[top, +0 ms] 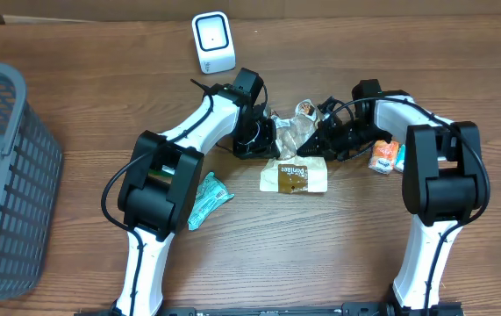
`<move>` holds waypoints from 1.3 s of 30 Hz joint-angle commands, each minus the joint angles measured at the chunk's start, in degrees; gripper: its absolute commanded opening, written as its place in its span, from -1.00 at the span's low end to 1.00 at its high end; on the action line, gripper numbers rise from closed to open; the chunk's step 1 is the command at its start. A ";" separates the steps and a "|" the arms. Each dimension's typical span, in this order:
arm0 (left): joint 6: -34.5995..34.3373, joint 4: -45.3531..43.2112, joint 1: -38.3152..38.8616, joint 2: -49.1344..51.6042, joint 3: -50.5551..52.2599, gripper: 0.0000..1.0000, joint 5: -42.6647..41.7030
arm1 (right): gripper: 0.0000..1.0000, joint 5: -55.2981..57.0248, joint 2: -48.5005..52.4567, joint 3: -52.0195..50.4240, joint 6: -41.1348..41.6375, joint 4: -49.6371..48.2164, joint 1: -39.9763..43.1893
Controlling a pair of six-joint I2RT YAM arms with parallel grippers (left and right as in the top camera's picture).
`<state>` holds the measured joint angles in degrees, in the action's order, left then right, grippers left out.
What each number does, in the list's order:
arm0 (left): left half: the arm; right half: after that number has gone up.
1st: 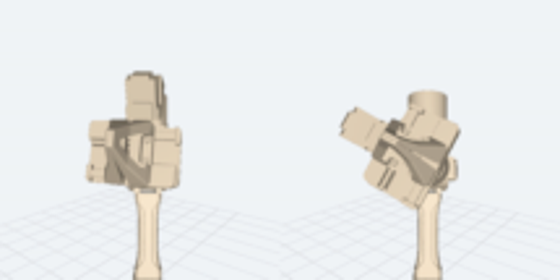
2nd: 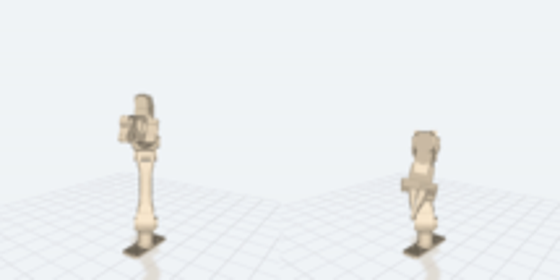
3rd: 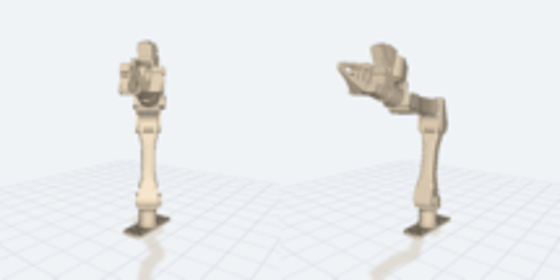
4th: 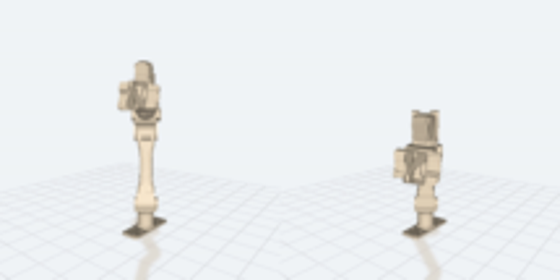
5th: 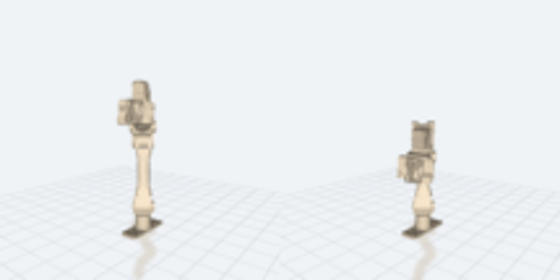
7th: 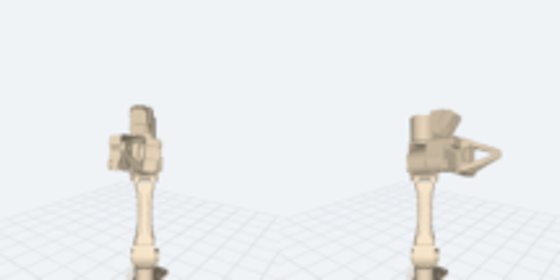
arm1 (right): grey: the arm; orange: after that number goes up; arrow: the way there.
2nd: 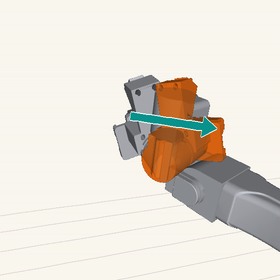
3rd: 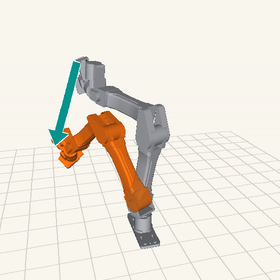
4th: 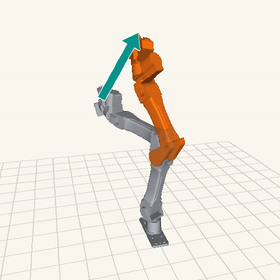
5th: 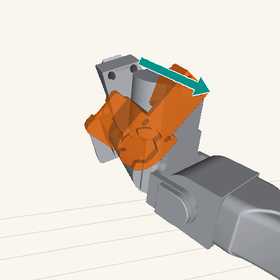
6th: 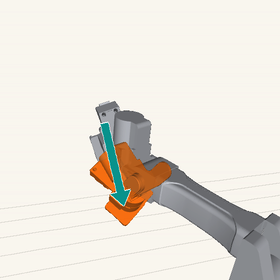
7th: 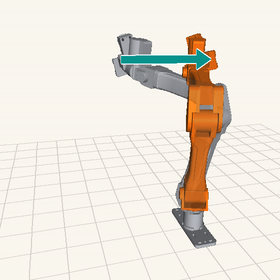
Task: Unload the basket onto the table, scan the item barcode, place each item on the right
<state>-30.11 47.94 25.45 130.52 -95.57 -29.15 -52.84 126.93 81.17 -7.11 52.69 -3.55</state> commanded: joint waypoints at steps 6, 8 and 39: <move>3.72 12.35 -3.15 -7.13 -6.88 -0.92 16.50 | -0.92 -2.75 -4.85 -0.31 -2.36 3.19 2.16; 5.57 14.88 -4.11 -11.39 -8.55 -0.92 17.88 | -0.92 -2.75 -6.88 -0.31 -3.26 4.48 2.19; 14.71 27.71 -36.50 -38.27 -12.41 0.39 26.21 | -0.92 -17.25 -20.81 -0.31 -21.75 19.08 -6.38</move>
<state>-16.01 75.46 -10.66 90.94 -108.36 -3.64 -64.99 108.16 80.95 -25.65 71.99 -9.89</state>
